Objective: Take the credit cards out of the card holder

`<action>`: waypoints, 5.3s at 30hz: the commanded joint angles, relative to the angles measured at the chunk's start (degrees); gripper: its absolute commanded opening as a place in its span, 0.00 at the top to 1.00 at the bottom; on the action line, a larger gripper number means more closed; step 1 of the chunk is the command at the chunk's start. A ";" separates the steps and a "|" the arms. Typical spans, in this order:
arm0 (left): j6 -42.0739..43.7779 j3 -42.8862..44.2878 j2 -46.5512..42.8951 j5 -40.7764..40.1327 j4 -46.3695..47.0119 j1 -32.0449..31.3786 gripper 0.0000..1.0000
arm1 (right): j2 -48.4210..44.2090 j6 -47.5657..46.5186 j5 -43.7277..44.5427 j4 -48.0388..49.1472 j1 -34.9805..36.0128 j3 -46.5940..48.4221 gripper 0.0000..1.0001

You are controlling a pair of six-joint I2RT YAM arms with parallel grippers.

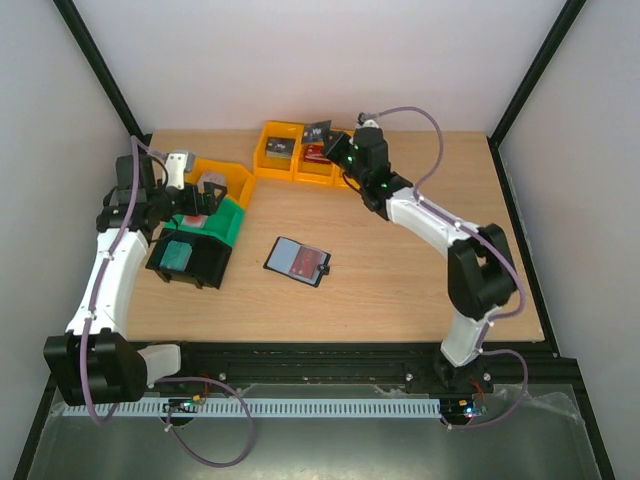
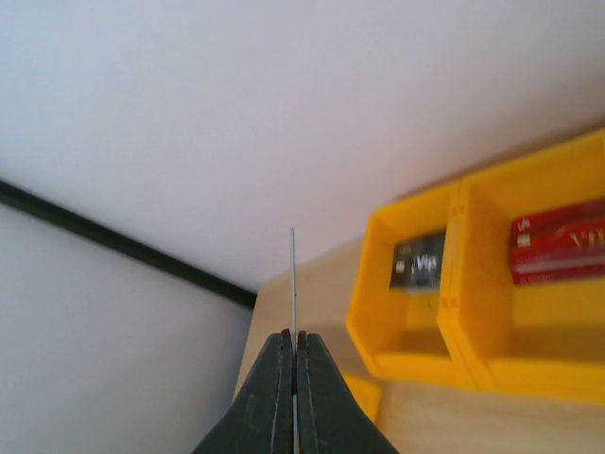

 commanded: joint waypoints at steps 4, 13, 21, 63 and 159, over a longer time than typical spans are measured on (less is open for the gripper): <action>-0.55 -0.15 1.15 -0.21 1.01 0.63 0.01 | 14.74 3.77 8.11 2.35 -0.25 17.59 0.98; -0.35 -0.16 2.68 1.64 0.96 0.63 0.01 | 36.66 9.23 2.05 -2.01 0.65 41.85 0.98; -0.46 -0.56 3.08 2.24 1.13 0.71 0.01 | 50.87 14.47 4.07 1.30 1.86 55.84 0.98; -1.52 -1.72 3.17 4.57 2.10 1.60 0.01 | 63.99 8.48 22.03 -1.46 4.83 66.53 0.78; 39.79 49.59 58.14 -33.48 9.86 -20.51 0.01 | -15.54 -17.76 5.92 -26.46 -1.30 -13.70 0.17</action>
